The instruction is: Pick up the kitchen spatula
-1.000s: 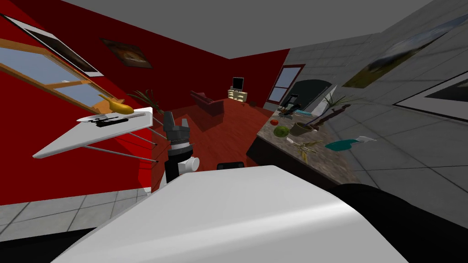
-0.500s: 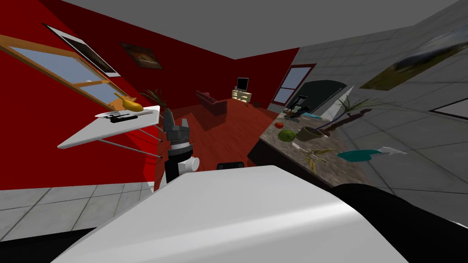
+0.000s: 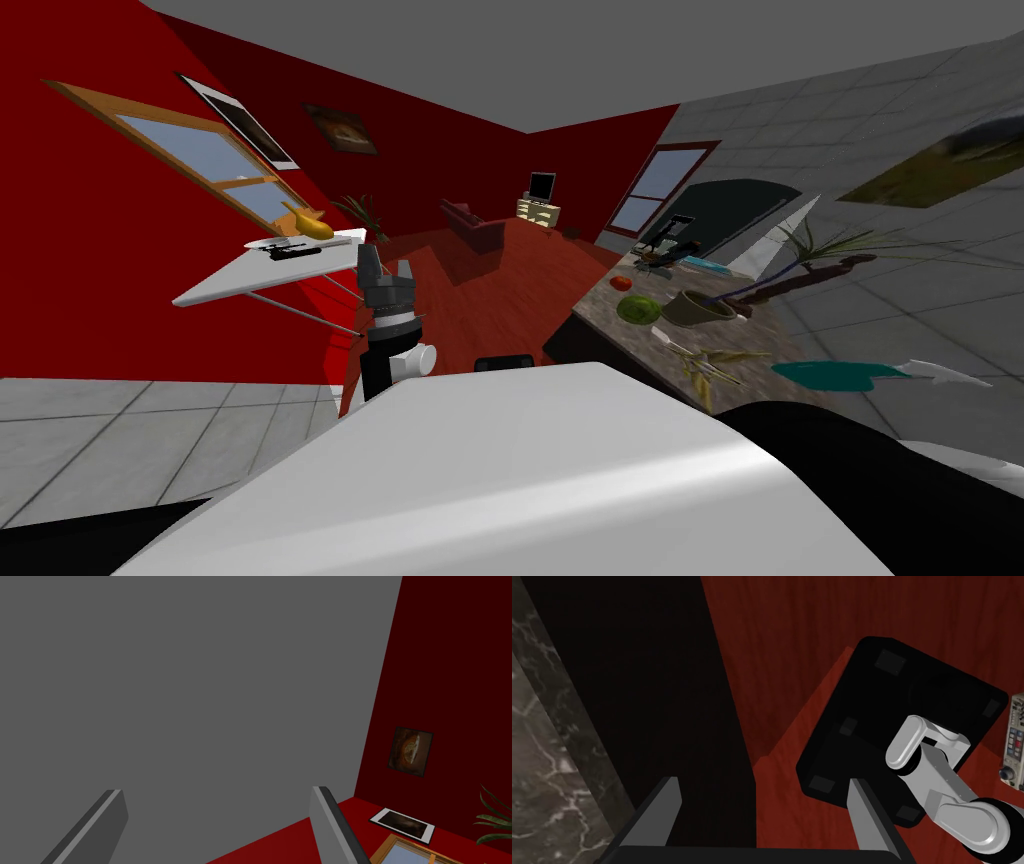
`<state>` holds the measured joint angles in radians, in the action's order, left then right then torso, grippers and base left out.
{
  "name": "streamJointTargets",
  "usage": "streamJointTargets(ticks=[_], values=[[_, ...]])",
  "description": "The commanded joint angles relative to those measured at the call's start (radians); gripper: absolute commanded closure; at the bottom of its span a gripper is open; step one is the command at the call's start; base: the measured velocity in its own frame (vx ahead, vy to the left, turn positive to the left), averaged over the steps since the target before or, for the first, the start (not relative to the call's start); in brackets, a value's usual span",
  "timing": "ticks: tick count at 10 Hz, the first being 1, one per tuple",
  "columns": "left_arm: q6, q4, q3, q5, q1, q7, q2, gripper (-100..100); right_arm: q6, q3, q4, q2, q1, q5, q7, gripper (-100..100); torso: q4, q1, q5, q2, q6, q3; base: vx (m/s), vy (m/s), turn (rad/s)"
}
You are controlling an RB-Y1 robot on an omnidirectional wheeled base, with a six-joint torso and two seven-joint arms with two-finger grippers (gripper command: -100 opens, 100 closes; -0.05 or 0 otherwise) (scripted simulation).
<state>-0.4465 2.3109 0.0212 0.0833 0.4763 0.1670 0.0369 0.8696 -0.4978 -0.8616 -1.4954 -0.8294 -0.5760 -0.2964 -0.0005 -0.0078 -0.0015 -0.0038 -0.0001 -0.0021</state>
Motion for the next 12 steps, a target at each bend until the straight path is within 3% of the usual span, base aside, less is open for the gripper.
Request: streamJointTargets(ticks=[1, 3, 5, 7, 12], values=[[0.0, 0.0, 0.0, 0.0, 0.0, 0.0, 0.0, 0, 0.008, -0.011, 0.038, 0.0, 0.027, -0.013, -0.002, -100, 0.0, 0.0, 0.0, 0.0, 0.0, 0.0, 0.071, -0.087, 0.112], [0.0, 0.0, 0.0, 0.0, 0.0, 0.0, 0.0, 0, 0.021, -0.018, 0.077, -0.01, 0.05, -0.018, -0.004, -100, 0.0, 0.0, 0.0, 0.0, 0.001, 0.0, 0.072, -0.088, 0.114], [0.0, 0.0, 0.0, 0.0, 0.0, 0.0, 0.0, 0, 0.047, -0.031, 0.144, -0.018, 0.098, -0.028, -0.008, -100, 0.0, 0.0, 0.0, -0.001, 0.0, 0.0, 0.105, -0.134, 0.212], [0.0, 0.0, 0.0, 0.0, 0.0, 0.0, 0.0, 0, 0.058, -0.036, 0.172, -0.017, 0.122, -0.032, -0.009, -100, 0.0, -0.004, -0.002, -0.001, 0.0, 0.0, 0.067, -0.114, 0.102], [0.0, 0.0, 0.0, 0.0, 0.0, 0.0, 0.0, 0, 0.103, -0.057, 0.248, 0.018, 0.217, -0.041, -0.012, -100, 0.0, -0.01, -0.002, -0.007, -0.008, -0.004, 0.074, -0.147, 0.172]])
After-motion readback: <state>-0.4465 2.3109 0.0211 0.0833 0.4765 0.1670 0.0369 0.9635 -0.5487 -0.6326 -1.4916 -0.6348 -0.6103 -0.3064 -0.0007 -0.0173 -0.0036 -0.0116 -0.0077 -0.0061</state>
